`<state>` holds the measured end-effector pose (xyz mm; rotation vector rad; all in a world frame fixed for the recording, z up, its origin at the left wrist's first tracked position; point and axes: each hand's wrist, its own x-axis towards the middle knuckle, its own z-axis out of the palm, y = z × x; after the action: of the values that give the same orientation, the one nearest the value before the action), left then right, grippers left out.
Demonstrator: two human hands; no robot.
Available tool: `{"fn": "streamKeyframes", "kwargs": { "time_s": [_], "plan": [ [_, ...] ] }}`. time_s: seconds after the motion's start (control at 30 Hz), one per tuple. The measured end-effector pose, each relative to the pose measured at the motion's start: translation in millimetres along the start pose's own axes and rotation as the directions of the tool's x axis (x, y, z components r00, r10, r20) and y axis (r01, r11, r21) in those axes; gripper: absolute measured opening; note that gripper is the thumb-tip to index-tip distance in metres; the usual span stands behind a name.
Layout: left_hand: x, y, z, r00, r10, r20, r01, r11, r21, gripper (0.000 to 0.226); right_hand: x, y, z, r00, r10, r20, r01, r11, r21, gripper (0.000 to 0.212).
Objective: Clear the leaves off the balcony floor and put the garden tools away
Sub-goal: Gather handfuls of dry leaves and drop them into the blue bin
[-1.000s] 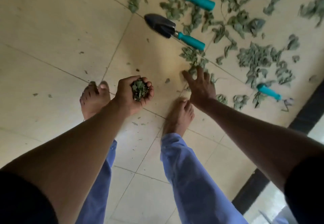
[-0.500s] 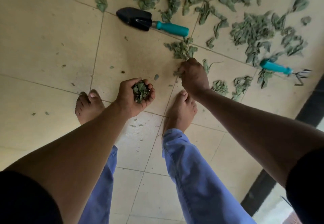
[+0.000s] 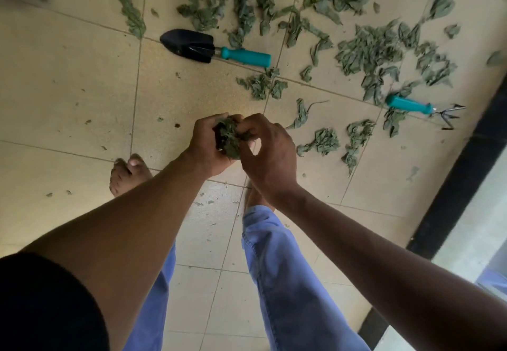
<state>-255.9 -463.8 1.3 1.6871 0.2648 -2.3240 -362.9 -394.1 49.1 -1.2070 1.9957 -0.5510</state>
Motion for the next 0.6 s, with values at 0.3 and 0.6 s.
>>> {"fn": "streamKeyframes", "kwargs": {
  "time_s": [0.3,0.6],
  "plan": [
    [12,0,17,0.999,-0.016,-0.038,0.018,0.999,0.050,0.046,22,15,12,0.993,-0.115,-0.021,0.103,0.950,-0.295,0.007],
    [31,5,27,0.999,0.028,-0.019,-0.029,0.997,-0.068,0.058,43,54,-9,0.992,-0.076,-0.103,0.046,0.962,-0.270,0.028]
  ]
}}
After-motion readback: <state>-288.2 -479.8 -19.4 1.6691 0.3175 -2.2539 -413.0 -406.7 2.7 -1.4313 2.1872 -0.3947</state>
